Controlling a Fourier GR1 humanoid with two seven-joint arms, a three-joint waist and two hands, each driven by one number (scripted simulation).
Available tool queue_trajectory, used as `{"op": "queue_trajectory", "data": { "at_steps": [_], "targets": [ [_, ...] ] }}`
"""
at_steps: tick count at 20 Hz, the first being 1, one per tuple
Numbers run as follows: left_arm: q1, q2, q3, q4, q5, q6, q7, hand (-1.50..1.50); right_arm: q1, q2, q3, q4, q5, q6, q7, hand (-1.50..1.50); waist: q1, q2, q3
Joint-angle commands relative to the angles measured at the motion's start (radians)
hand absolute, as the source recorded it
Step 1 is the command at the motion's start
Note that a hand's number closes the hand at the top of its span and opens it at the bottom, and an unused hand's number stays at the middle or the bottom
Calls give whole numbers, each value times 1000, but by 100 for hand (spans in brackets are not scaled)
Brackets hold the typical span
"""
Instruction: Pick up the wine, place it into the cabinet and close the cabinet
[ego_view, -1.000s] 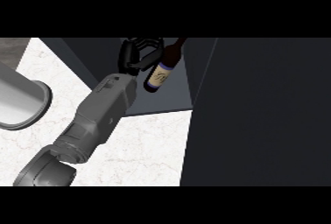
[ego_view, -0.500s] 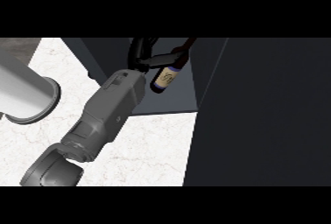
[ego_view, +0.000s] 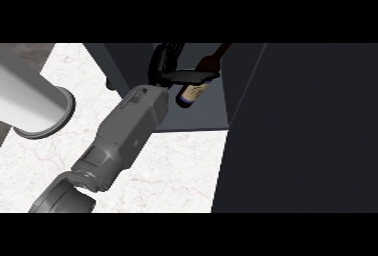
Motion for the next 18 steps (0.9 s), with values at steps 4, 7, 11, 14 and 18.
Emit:
{"op": "queue_trajectory", "data": {
  "at_steps": [4,7,11,14,18],
  "targets": [
    [129,-1,-83,-171,64,-60,22,-150,57,-13,37,-206,26,-40,88,-150,16,-9,-1],
    [215,-1,-133,-245,89,-80,25,-150,36,-25,6,-209,1,-34,108,-150,25,-4,-1],
    [373,-1,-225,-418,100,-60,52,-150,78,-32,11,-170,-3,-34,42,-150,43,-16,1],
    [424,-1,-260,-529,116,-3,94,-150,58,-53,-16,-214,-28,-35,99,-150,46,-12,0],
    [535,11,-283,-680,85,35,152,-150,54,-56,-46,-228,-33,-52,110,-150,58,-11,0]
  ]
}}
